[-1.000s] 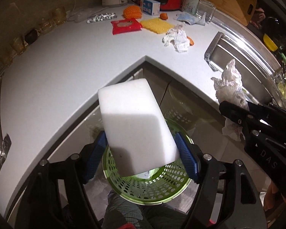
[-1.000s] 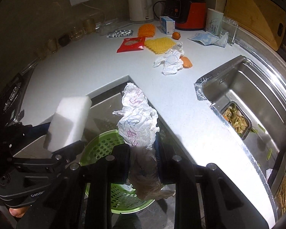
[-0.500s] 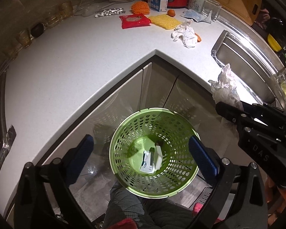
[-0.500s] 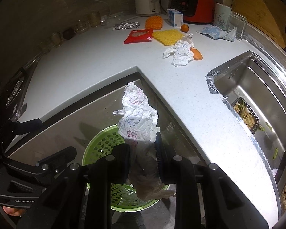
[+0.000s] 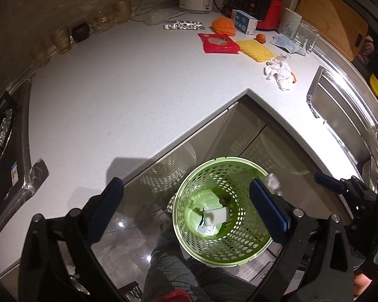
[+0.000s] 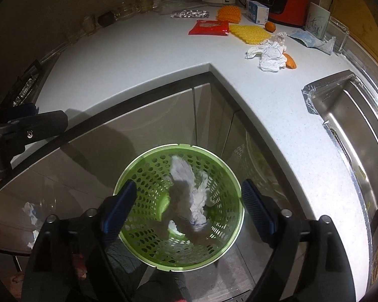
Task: Collect trash
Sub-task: 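Lower the foam block and tissue over the green basket and release both, then grasp the clear plastic bag with the left tool while the right tool grasps the orange foam net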
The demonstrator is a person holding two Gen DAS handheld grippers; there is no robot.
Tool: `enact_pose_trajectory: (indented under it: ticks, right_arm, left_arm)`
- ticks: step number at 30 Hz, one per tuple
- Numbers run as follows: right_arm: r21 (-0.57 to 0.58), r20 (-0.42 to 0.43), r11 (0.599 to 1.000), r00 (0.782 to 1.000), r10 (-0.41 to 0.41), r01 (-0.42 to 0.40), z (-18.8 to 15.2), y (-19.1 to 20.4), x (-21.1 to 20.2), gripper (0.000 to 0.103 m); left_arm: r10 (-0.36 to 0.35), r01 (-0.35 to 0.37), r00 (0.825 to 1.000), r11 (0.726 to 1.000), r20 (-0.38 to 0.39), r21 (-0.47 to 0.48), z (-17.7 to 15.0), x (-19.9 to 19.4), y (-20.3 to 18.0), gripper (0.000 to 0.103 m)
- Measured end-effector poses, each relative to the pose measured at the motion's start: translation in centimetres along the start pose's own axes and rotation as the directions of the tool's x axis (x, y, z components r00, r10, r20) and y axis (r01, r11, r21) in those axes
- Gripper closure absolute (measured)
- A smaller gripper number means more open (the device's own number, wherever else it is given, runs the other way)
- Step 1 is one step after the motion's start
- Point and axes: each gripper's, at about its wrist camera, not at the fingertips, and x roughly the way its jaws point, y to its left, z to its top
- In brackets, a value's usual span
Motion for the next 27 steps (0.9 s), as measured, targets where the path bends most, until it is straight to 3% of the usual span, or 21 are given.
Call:
enact_pose_trajectory:
  ticks: [15, 27]
  right_arm:
    - [0.047, 0.022, 0.999, 1.0, -0.01, 0.009, 2.1, -1.0, -0.6, 0.011]
    - [0.111, 0.101, 0.992, 0.993, -0.066, 0.054, 9.5, -1.8, -0.6, 0.007]
  left_arm:
    - [0.007, -0.007, 1.0, 1.0, 0.013, 0.029, 1.7, -0.4, -0.1, 0.008]
    - [-0.027, 0.023, 0.998, 0.997, 0.052, 0.068, 10.1, 2.1, 1.3, 0.008]
